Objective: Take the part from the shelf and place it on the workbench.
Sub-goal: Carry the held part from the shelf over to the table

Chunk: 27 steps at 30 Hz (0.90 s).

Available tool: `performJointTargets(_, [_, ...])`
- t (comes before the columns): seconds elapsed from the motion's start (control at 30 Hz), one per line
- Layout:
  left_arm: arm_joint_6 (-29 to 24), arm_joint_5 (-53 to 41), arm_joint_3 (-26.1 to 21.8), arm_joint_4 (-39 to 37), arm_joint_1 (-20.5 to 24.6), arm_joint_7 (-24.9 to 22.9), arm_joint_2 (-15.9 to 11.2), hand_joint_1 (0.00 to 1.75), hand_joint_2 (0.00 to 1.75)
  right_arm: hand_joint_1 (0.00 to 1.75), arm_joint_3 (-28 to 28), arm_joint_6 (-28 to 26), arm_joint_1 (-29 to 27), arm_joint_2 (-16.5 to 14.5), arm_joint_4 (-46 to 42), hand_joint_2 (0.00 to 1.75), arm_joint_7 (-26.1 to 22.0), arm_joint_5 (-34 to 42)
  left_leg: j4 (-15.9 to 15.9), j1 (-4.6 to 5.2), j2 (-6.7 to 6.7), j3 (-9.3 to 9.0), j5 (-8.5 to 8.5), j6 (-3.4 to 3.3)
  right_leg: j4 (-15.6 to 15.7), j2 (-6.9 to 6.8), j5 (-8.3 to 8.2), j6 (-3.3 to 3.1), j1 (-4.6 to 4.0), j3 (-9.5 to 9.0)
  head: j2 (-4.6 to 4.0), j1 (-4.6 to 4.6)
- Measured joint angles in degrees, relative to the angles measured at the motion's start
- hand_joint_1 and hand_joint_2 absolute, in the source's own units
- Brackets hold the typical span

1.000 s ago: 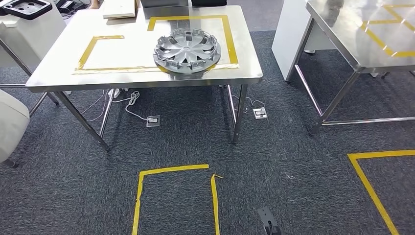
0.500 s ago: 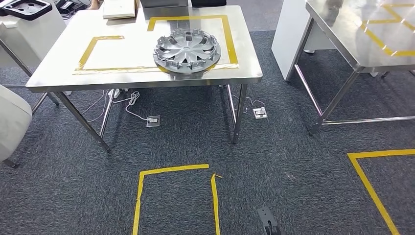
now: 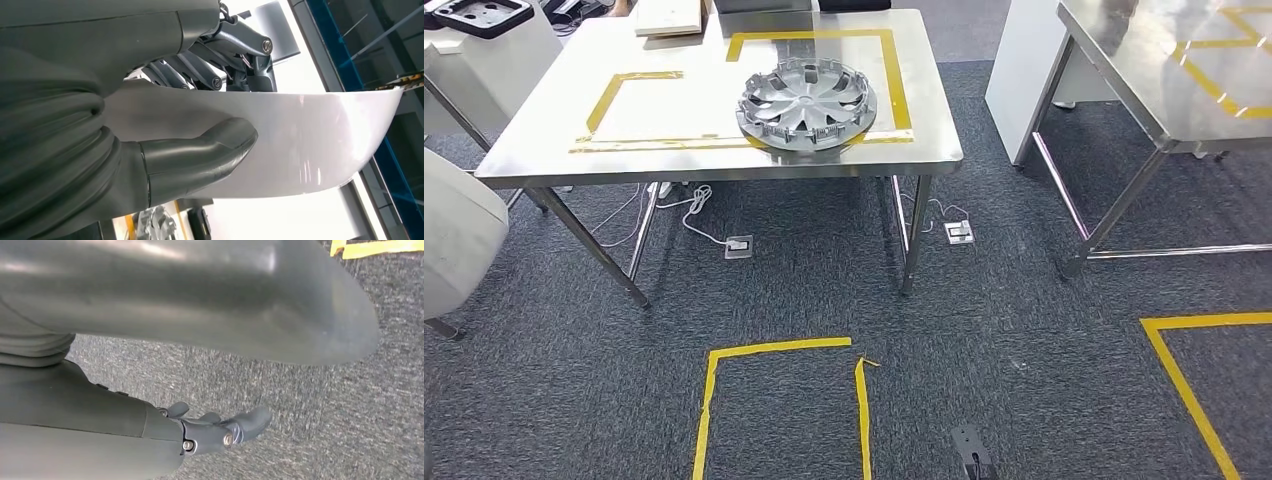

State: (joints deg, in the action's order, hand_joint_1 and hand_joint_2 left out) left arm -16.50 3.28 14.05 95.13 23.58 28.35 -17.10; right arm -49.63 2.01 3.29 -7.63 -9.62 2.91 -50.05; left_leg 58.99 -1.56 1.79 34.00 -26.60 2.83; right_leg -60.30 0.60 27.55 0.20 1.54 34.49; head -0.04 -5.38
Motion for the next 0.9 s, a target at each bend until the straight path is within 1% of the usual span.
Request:
performJointTargets(0.03, [0.0,0.0,0.0,0.0,0.1,0.0,0.0,1.75,1.75,0.00,0.0,0.0,0.0,0.0,0.0,0.00,0.0,0.0,0.8,-0.02,-0.32,0.34,-0.49,0.20,0.1,-0.07,0.04,-0.41,0.06,-0.20,0.00,0.09])
performJointTargets(0.07, [0.0,0.0,0.0,0.0,0.1,0.0,0.0,1.75,1.75,0.00,0.0,0.0,0.0,0.0,0.0,0.00,0.0,0.0,2.7,0.00,-0.68,1.24,-1.45,0.33,0.2,-0.18,0.12,-0.78,0.11,-0.45,0.00,0.18])
performJointTargets(0.1, [0.0,0.0,0.0,0.0,0.2,0.0,0.0,1.75,1.75,0.00,0.0,0.0,0.0,0.0,0.0,0.00,0.0,0.0,5.9,0.03,-1.06,2.86,-2.85,0.38,0.3,-0.29,0.27,-1.09,0.07,-0.70,0.00,0.27])
performJointTargets(0.13, [0.0,0.0,0.0,-0.1,0.2,0.1,0.0,1.75,1.75,0.00,0.0,0.0,0.0,0.0,0.0,0.00,0.0,0.0,10.0,0.06,-1.30,5.01,-4.43,0.37,0.3,-0.38,0.48,-1.36,-0.04,-0.92,0.00,0.35])
performJointTargets(0.17, [0.0,-0.1,0.0,-0.2,0.2,0.1,0.0,1.75,1.75,0.00,0.0,0.0,0.0,0.0,0.0,0.00,0.0,0.1,13.8,0.07,-1.34,7.15,-5.58,0.31,0.3,-0.46,0.69,-1.54,-0.17,-1.15,0.00,0.35])
performJointTargets(0.2, [0.0,-0.1,0.0,-0.4,0.1,0.0,0.0,1.75,1.75,0.00,0.0,0.0,0.0,0.0,0.0,0.00,0.0,0.1,16.2,0.10,-1.36,8.75,-5.81,0.17,0.3,-0.51,0.94,-1.67,-0.31,-1.42,0.00,0.35])
performJointTargets(0.23, [0.0,-0.1,0.0,-0.5,0.1,0.0,0.0,1.75,1.75,0.00,0.0,0.0,0.0,0.0,0.0,0.00,0.0,0.1,16.5,0.14,-1.36,9.29,-4.92,-0.05,0.3,-0.54,1.22,-1.73,-0.42,-1.75,0.00,0.36])
performJointTargets(0.27, [0.1,-0.1,0.0,-0.6,0.1,0.0,0.0,1.75,1.75,0.00,0.0,0.0,0.0,0.0,0.0,0.00,0.0,0.1,14.2,0.25,-1.39,8.55,-2.87,-0.38,0.3,-0.54,1.54,-1.72,-0.51,-2.20,0.00,0.35])
performJointTargets(0.3, [0.1,-0.1,0.0,-0.6,0.1,0.0,0.0,1.75,1.75,0.00,0.0,0.0,0.0,0.0,0.0,0.00,0.0,0.1,10.5,0.42,-1.48,7.01,-0.36,-0.81,0.3,-0.55,1.89,-1.65,-0.56,-2.70,0.00,0.36])
performJointTargets(0.33, [0.1,-0.1,0.0,-0.6,0.2,0.1,0.0,1.75,1.75,0.00,0.0,0.0,0.0,0.0,0.0,0.00,0.0,0.1,6.7,0.72,-1.66,5.27,1.37,-1.24,0.3,-0.55,2.26,-1.49,-0.66,-3.12,0.00,0.37])
performJointTargets(0.37, [0.1,-0.2,0.0,-0.6,0.3,0.1,0.0,1.75,1.75,0.00,-0.1,0.0,0.0,-0.1,0.0,0.00,-0.1,0.1,3.5,1.02,-1.84,3.72,2.32,-1.61,0.3,-0.55,2.58,-1.23,-0.73,-3.38,0.00,0.45])
performJointTargets(0.4, [0.1,-0.2,0.0,-0.6,0.4,0.1,0.0,1.75,1.75,0.00,-0.1,0.0,0.0,-0.1,0.0,0.00,-0.1,0.1,1.8,1.28,-1.97,2.88,2.38,-1.86,0.3,-0.58,2.79,-0.93,-0.77,-3.48,0.00,0.49])
performJointTargets(0.47, [0.2,-0.3,0.0,-0.6,0.5,0.1,0.1,1.75,1.75,0.00,-0.1,0.0,0.0,-0.1,0.0,0.00,-0.2,0.1,0.8,1.53,-1.85,2.35,1.67,-2.22,0.6,-0.80,3.04,-0.24,-0.78,-3.63,0.00,0.59])
performJointTargets(0.53, [0.3,-0.4,0.0,-0.6,0.5,0.2,0.0,1.75,1.75,0.00,-0.1,0.0,0.0,-0.1,0.0,0.00,-0.2,0.1,0.3,1.26,-1.61,1.76,1.54,-2.77,0.3,-1.04,3.62,0.38,-0.74,-3.76,0.00,0.52])
performJointTargets(0.57, [0.4,-0.4,-0.1,-0.6,0.6,0.3,0.0,1.75,1.75,0.00,-0.1,0.0,0.1,-0.1,0.0,0.00,-0.3,0.1,-0.1,1.11,-1.56,1.31,1.47,-3.08,-1.2,-1.05,4.45,0.62,-0.76,-3.09,0.00,0.42])
performJointTargets(0.63, [0.5,-0.4,-0.1,-0.6,0.7,0.4,0.0,1.75,1.75,0.00,-0.1,0.0,0.2,-0.2,0.0,0.00,-0.4,0.1,-0.5,1.00,-1.55,0.69,1.23,-3.58,-6.1,-0.92,6.56,0.84,-0.74,-0.50,0.00,0.26])
performJointTargets(0.67, [0.5,-0.4,-0.1,-0.6,0.7,0.4,0.0,1.75,1.75,0.00,-0.1,0.0,0.2,-0.2,0.0,0.00,-0.4,0.1,-0.5,1.03,-1.54,0.56,1.07,-3.73,-9.4,-0.86,7.74,0.91,-0.72,1.49,0.00,0.21])
performJointTargets(0.7, [0.6,-0.4,-0.1,-0.7,0.6,0.4,0.1,1.75,1.75,0.00,-0.2,0.0,0.1,-0.2,0.0,0.00,-0.4,0.1,-0.4,1.06,-1.50,0.42,0.86,-3.82,-12.3,-0.80,8.41,0.97,-0.72,3.43,0.00,0.21])
performJointTargets(0.73, [0.6,-0.4,0.0,-0.8,0.6,0.5,0.1,1.75,1.75,0.00,-0.2,0.0,0.0,-0.2,0.0,0.00,-0.4,0.1,-0.4,1.08,-1.41,0.22,0.61,-3.85,-14.3,-0.75,8.34,1.04,-0.71,5.10,0.00,0.21])
performJointTargets(0.77, [0.7,-0.4,0.0,-0.9,0.5,0.5,0.1,1.75,1.75,0.00,-0.3,0.0,0.0,-0.2,0.0,0.00,-0.4,0.1,-0.3,1.09,-1.28,-0.09,0.26,-3.83,-15.3,-0.71,7.42,1.09,-0.69,6.40,0.00,0.20])
performJointTargets(0.8, [0.7,-0.3,0.0,-1.0,0.5,0.5,0.1,1.75,1.75,0.00,-0.3,0.0,-0.1,-0.1,0.0,0.00,-0.4,0.1,-0.2,1.08,-1.14,-0.49,-0.14,-3.71,-13.7,-0.70,5.26,1.11,-0.63,6.43,0.00,0.21])
performJointTargets(0.83, [0.7,-0.3,0.0,-1.1,0.5,0.5,0.1,1.75,1.75,0.00,-0.4,0.0,-0.1,-0.1,0.0,0.00,-0.4,0.1,0.0,1.06,-1.03,-0.97,-0.60,-3.53,-10.1,-0.70,2.36,1.09,-0.57,5.41,0.00,0.20])
performJointTargets(0.87, [0.7,-0.3,-0.1,-1.1,0.5,0.6,0.1,1.75,1.75,0.00,-0.4,0.0,-0.1,-0.1,0.0,0.00,-0.4,0.1,0.1,1.07,-0.96,-1.31,-1.08,-3.29,-6.3,-0.64,0.07,1.02,-0.53,4.04,0.00,0.24])
performJointTargets(0.9, [0.7,-0.2,-0.1,-1.1,0.5,0.6,0.0,1.75,1.75,0.00,-0.4,0.0,-0.1,-0.1,0.0,0.00,-0.4,0.1,0.3,1.16,-0.86,-1.52,-1.51,-2.98,-2.9,-0.56,-1.36,0.87,-0.56,2.74,0.00,0.30])
